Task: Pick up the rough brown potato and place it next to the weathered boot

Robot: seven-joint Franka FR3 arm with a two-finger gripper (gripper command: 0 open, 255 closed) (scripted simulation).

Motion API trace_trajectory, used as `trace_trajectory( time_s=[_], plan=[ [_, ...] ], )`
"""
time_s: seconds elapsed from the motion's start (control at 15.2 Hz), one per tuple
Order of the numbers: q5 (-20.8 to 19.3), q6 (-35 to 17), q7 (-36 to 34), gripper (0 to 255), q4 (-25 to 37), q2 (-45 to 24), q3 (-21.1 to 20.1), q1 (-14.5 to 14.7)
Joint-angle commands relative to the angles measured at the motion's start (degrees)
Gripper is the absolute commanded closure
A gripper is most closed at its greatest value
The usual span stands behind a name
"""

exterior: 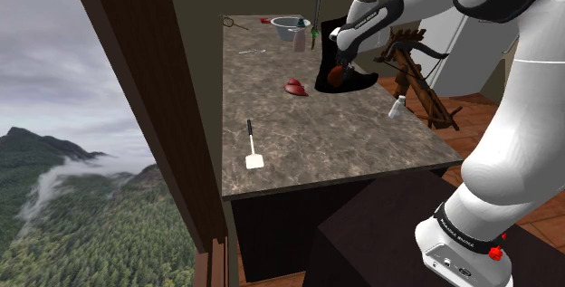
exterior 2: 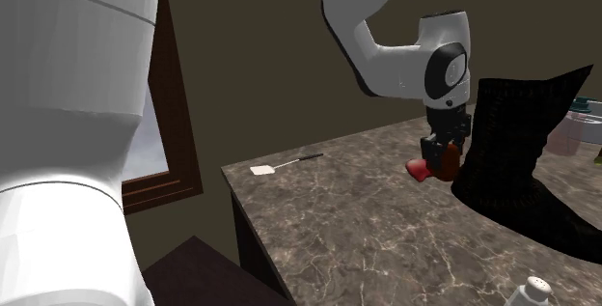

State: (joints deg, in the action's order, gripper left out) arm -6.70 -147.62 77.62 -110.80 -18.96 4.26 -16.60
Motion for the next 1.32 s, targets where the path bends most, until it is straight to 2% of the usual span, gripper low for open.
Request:
trace_trajectory(
  time_s=[0.0, 1.25],
  plan=[
    [-0.08, -1.27, -0.17, 255, -0.36, -0.88, 0.04, 0.01],
    [-0.91, -12.58, -1.86, 255, -1.65, -10.94, 0.65, 0.26]
  ],
)
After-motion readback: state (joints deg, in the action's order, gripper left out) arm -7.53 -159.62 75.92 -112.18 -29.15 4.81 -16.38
